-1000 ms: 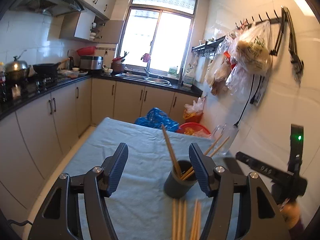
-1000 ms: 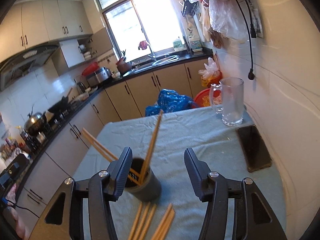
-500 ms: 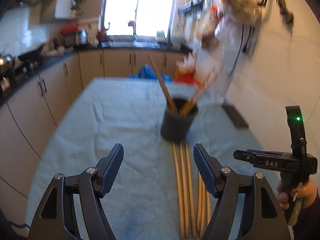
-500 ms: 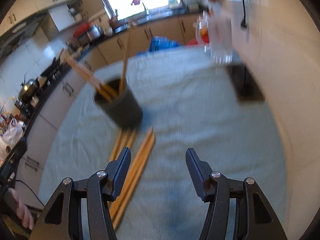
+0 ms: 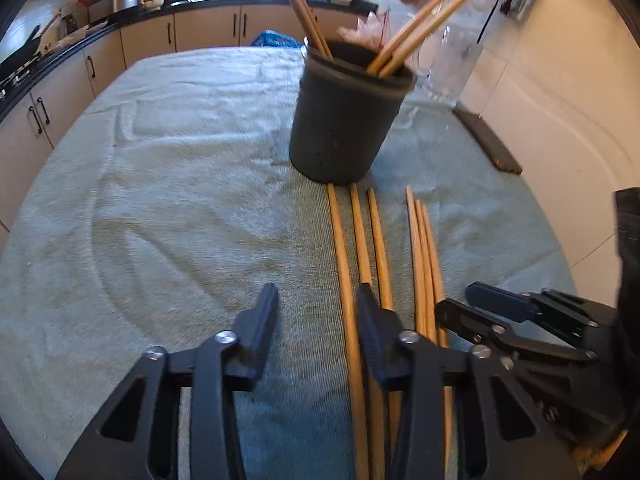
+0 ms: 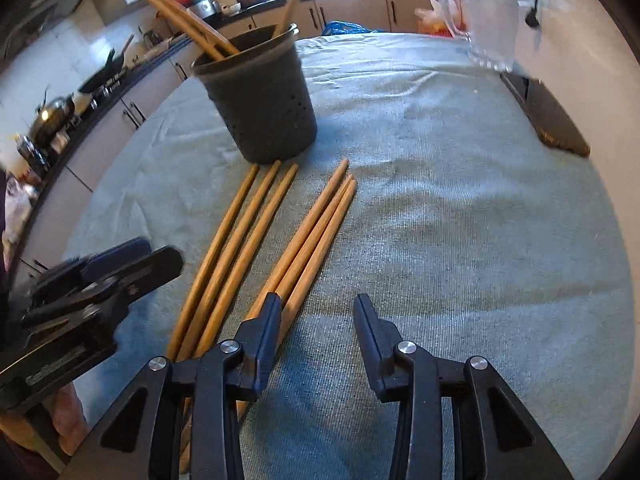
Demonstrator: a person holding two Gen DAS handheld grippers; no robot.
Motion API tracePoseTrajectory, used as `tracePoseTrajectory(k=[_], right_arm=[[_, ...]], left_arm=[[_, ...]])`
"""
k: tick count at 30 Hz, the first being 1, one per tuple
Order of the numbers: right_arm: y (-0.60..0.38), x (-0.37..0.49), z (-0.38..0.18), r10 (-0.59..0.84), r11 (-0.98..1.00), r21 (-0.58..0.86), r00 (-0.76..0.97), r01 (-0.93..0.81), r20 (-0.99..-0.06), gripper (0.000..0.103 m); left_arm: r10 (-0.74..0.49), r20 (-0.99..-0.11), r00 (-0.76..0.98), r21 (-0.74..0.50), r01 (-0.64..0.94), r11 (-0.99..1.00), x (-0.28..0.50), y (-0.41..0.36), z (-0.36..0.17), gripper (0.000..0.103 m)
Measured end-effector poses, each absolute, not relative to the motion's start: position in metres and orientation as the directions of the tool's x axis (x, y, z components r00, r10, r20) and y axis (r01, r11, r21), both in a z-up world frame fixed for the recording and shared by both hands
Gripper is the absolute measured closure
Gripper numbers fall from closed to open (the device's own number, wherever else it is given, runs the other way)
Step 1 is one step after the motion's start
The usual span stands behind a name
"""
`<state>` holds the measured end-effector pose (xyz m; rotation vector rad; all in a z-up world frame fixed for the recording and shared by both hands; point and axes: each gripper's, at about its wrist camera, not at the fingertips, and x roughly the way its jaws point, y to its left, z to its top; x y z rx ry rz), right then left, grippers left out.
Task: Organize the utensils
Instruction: 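Grasp a chopstick with the left gripper while the right gripper grasps another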
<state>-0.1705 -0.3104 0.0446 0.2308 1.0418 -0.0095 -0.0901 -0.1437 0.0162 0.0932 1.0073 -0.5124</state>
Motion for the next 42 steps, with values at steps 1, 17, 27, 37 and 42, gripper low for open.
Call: tracePoseTrajectory(k=[1,17,27,37,42], right_arm=[[-0.309,-0.171,0.045,0.091,0.978,0.173,0.508,0.117,-0.856,0.062],[-0.313,-0.175,0.045,0.052,0.987,0.119,0.494,0.105,-0.868,0.085],[-0.356,-0.164,0.047,0.082,0.974,0.154,0.374,0.168,-0.924,0.086],[-0.355,-0.113,0.048,-0.002,0.979,0.064,0.322,0.192,-0.947,0.091],[-0.355,-0.127,0.054,0.013,0.975,0.095,0.374,0.202,-0.927,0.096]], left_arm=[[-0.36,-0.834,0.418,-0.151,0.454,0.878,-0.087,-0.146,0.012,0.074],[-0.251,-0.873,0.419,-0.039,0.452,0.891,-0.072,-0.162,0.01,0.096],[-0.263,-0.918,0.298,-0.128,0.404,0.906,-0.055,-0.131,0.013,0.096],[-0.288,-0.914,0.286,-0.159,0.4,0.903,-0.034,-0.14,0.014,0.097],[-0.302,-0.887,0.349,-0.156,0.391,0.907,-0.053,-0.125,0.025,0.097]])
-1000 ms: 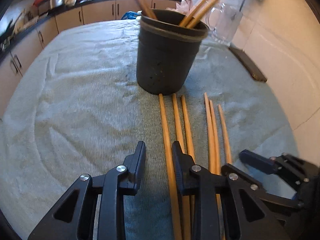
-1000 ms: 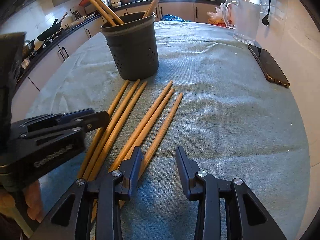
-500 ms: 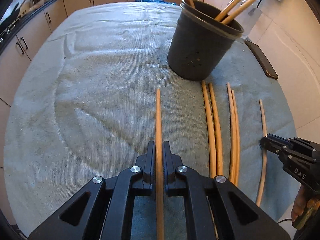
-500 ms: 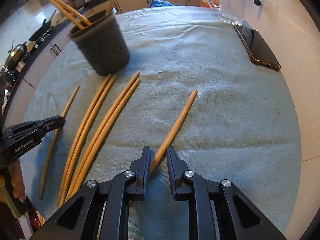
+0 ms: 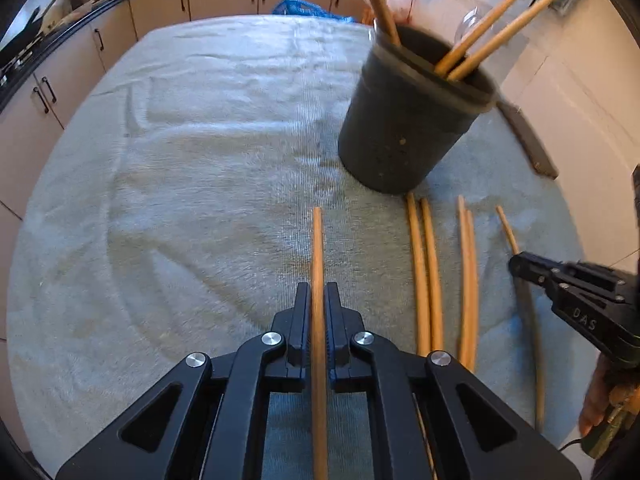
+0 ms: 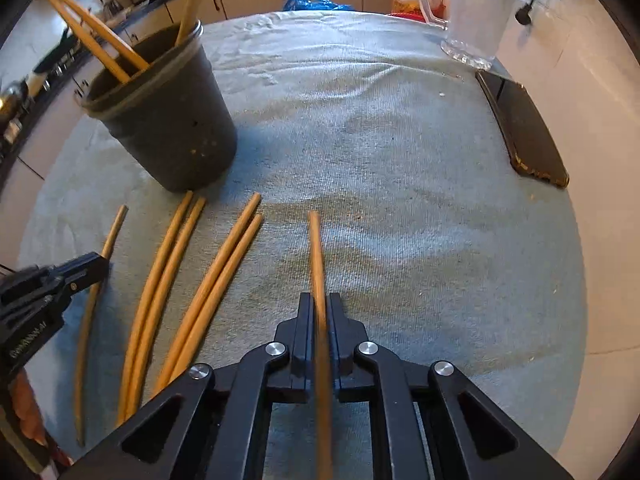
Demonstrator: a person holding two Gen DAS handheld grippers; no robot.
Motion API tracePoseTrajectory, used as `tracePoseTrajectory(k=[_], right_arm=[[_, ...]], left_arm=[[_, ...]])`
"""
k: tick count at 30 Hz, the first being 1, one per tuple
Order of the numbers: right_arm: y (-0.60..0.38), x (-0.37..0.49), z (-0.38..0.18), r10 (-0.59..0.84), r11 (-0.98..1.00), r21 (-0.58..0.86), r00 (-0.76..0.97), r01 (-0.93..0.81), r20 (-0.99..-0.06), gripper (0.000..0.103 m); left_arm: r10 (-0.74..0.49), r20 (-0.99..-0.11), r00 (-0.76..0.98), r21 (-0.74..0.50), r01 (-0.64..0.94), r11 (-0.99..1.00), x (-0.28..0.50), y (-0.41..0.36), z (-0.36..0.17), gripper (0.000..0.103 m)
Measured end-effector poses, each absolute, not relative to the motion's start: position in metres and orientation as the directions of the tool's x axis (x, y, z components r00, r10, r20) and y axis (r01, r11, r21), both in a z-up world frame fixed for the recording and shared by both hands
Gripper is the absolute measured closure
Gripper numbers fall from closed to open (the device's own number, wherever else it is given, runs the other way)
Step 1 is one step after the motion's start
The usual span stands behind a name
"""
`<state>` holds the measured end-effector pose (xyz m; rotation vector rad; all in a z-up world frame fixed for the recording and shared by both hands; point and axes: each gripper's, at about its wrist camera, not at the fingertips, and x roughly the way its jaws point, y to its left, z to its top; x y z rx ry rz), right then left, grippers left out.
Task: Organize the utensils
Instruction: 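Lift both chopsticks upright and carry them over the black cup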
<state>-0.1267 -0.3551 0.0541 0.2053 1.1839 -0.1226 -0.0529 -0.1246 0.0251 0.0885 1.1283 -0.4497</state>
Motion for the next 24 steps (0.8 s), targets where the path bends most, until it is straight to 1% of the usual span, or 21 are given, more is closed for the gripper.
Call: tracePoseTrajectory(k=[5,6,12,17,24], right_arm=[[-0.354,-0.152,0.085,0.008,0.977,0.108,0.474,0.184,-0.881,0.096],[-0.351,-0.161,0.097,0.008,0.979,0.11,0.512,0.17,-0.859,0.096],[-0.342,-0.204,0.149,0.014,0.984,0.125,0.65,0.126,-0.76,0.096],[-0.33,-0.231,0.173,0.008,0.989,0.112,0.715,0.098,-0.699,0.096],[-0.321,-0.246,0.189,0.01,0.991,0.107,0.764,0.077,-0.645,0.096]], left_arm=[[-0.358,-0.826,0.436,-0.181,0.397,0.9,-0.077,-0.1,0.065,0.097],[-0.368,-0.811,0.455,-0.184,0.399,0.898,-0.084,-0.094,0.074,0.097],[-0.422,-0.69,0.588,-0.157,0.447,0.88,-0.123,-0.076,0.131,0.097],[-0.444,-0.634,0.634,-0.162,0.452,0.877,-0.152,-0.066,0.152,0.097],[-0.437,-0.557,0.707,-0.141,0.438,0.888,-0.175,-0.063,0.164,0.097]])
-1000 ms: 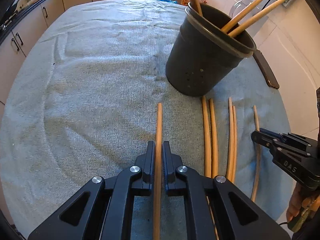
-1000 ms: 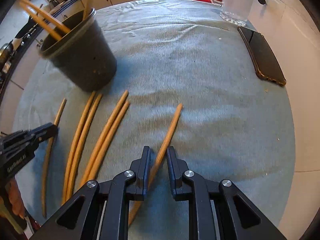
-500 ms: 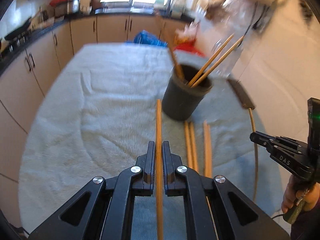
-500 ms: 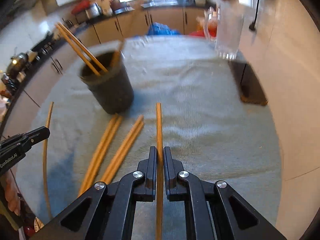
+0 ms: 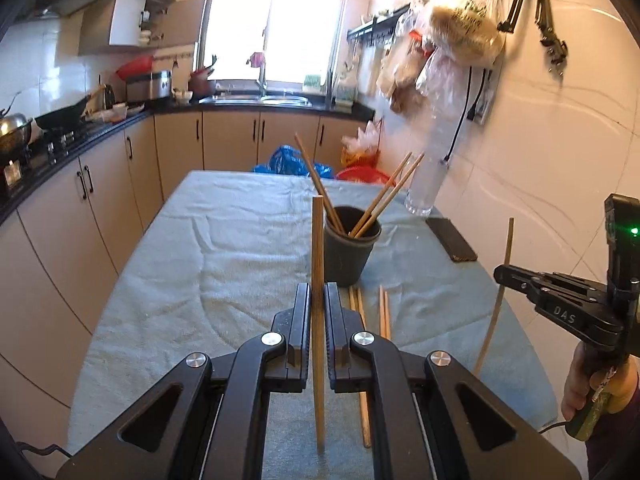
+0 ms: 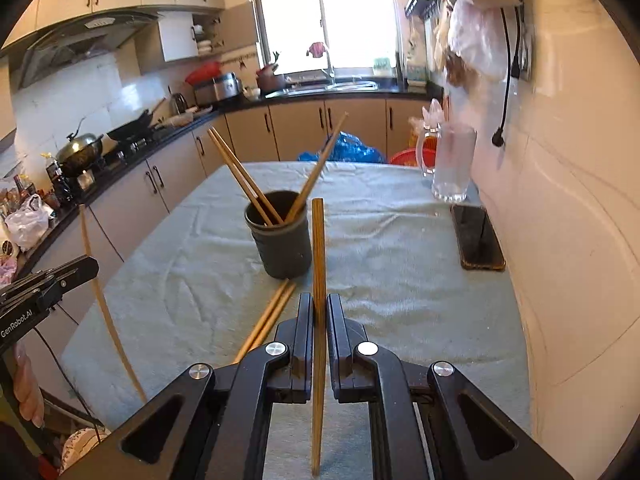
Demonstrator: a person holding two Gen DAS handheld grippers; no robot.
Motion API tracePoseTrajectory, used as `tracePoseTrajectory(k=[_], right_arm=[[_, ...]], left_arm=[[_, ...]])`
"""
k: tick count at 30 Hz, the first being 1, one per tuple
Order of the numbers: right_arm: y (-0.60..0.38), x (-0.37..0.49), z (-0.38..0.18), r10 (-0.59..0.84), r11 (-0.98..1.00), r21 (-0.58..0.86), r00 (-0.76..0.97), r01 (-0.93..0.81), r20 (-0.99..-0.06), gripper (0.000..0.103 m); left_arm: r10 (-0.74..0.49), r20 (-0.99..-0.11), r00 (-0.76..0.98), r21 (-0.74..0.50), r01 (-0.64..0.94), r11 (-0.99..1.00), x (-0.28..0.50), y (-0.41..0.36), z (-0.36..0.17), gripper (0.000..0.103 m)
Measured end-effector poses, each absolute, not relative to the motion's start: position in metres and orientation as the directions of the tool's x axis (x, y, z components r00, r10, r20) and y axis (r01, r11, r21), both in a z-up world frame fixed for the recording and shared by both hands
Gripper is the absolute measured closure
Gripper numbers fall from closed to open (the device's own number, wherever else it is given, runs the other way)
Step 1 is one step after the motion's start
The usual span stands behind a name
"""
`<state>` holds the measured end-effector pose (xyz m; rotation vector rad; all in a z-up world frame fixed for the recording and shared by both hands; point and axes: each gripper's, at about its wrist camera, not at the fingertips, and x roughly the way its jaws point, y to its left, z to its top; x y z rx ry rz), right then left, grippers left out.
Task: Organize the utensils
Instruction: 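Lift both chopsticks upright and carry them over the black cup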
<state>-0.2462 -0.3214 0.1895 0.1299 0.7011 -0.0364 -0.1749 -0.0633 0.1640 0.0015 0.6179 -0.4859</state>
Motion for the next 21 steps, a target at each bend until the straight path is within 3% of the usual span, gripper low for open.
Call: tracePoseTrajectory(k=[12,21], right_arm=[[-0.327,-0.22,0.22,0.028,0.988,0.139,0.824,0.063,-0.566,0.096],[-0.334,-0.166,0.274,0.059,0.973,0.228,0.914,0.037,-0.402,0.096]], left_arm=[[-0.498,-0.468,0.73,-0.204,0.459,0.865,-0.143,-0.073,0.211,0.097],[-0.52,-0.385,0.763,-0.229,0.466,0.854,-0.097,-0.099,0.252,0.097]])
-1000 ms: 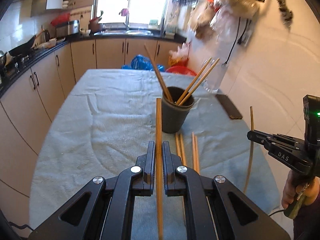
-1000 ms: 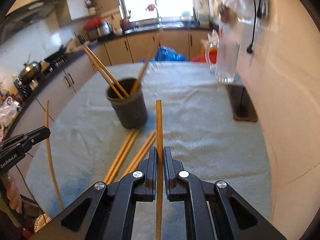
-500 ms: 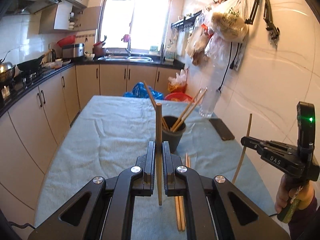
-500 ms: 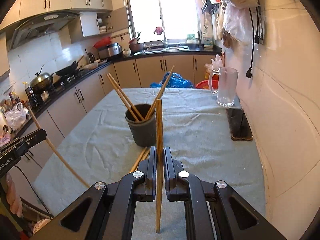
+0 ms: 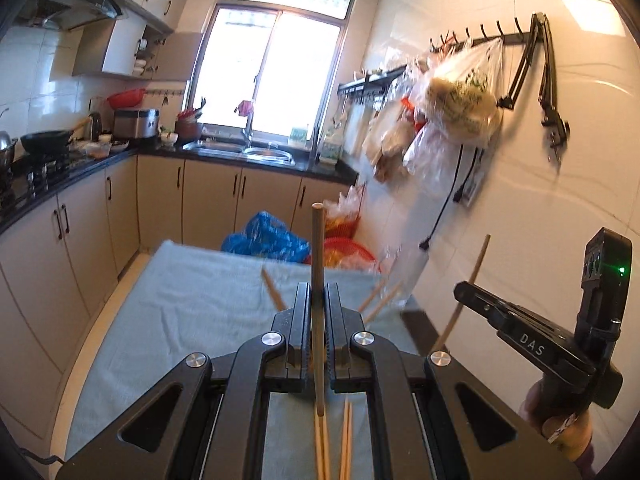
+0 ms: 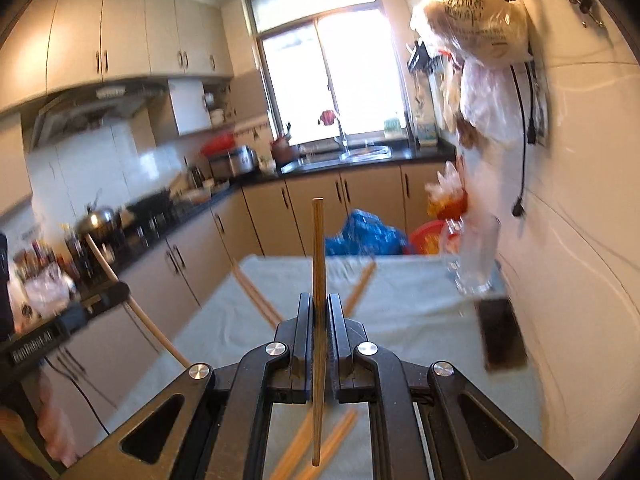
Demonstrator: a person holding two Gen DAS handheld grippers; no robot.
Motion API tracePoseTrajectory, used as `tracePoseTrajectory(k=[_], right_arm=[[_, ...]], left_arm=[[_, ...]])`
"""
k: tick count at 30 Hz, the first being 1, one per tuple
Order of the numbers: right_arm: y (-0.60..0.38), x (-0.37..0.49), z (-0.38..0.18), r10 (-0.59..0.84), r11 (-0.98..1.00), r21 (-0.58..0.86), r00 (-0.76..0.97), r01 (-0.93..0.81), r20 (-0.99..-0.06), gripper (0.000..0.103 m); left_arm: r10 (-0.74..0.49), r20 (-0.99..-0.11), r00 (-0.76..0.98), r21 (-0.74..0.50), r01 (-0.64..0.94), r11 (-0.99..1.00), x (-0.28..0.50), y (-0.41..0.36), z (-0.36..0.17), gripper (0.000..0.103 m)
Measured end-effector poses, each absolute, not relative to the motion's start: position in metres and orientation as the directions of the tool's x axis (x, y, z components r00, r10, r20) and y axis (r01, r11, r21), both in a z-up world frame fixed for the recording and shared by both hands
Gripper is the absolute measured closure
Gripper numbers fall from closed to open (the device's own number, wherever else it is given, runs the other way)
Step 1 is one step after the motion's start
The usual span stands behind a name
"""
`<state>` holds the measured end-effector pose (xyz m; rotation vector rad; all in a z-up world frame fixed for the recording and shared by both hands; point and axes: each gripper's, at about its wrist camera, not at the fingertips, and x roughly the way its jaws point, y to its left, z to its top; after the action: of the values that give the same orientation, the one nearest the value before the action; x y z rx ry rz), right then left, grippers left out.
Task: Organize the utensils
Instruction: 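Lift both chopsticks upright and carry them over the black cup, then open the left gripper into the cup while the right gripper releases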
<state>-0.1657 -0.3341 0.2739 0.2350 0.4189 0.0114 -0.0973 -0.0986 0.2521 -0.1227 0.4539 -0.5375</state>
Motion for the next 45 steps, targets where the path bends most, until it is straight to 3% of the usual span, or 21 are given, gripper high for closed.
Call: tracePoseTrajectory(k=[9,20,22,23,26,28,32,38,45], right_arm=[[-0.344,-0.106,0.278,0.03,0.948,0.309,0.949,0.072,-0.315,0.096],[-0.353,-0.074,0.211,0.04,0.934,0.336,0.894,0.126,-0.447,0.095],[-0.355,-0.074,0.206,0.044,0.933,0.335,0.887,0.128,-0.459,0.094],[-0.355,-0.074,0.205,0.04,0.935,0.329,0.883,0.132,-0.467,0.094],[-0.355,-0.076,0.205,0.035,0.937,0.321,0.877,0.137,-0.479,0.078],[-0.356,-0.081,0.208,0.033,0.937,0.321,0.879,0.138,-0.475,0.065],[-0.356,-0.093,0.219,0.021,0.942,0.306,0.884,0.139,-0.467,0.064],[-0.351,-0.13,0.236,-0.002,0.958,0.252,0.882,0.137,-0.472,0.048],[-0.346,-0.16,0.214,0.036,0.978,0.185,0.788,0.1,-0.615,0.038]], left_arm=[[-0.493,-0.388,0.779,-0.218,0.443,0.87,-0.031,-0.137,0.253,0.097],[-0.457,-0.491,0.741,-0.217,0.404,0.889,-0.001,-0.148,0.2,0.097],[-0.457,-0.496,0.738,-0.221,0.402,0.889,-0.003,-0.146,0.197,0.095],[-0.458,-0.497,0.737,-0.223,0.401,0.888,-0.006,-0.144,0.196,0.089],[-0.444,-0.482,0.755,-0.226,0.383,0.896,-0.015,-0.137,0.201,0.068],[-0.441,-0.463,0.769,-0.228,0.377,0.897,-0.024,-0.128,0.207,0.065],[-0.431,-0.432,0.792,-0.227,0.366,0.902,-0.048,-0.106,0.221,0.055],[-0.396,-0.402,0.826,-0.212,0.337,0.917,-0.093,-0.07,0.223,0.045],[-0.386,-0.515,0.765,-0.16,0.357,0.92,-0.12,-0.067,0.176,0.041]])
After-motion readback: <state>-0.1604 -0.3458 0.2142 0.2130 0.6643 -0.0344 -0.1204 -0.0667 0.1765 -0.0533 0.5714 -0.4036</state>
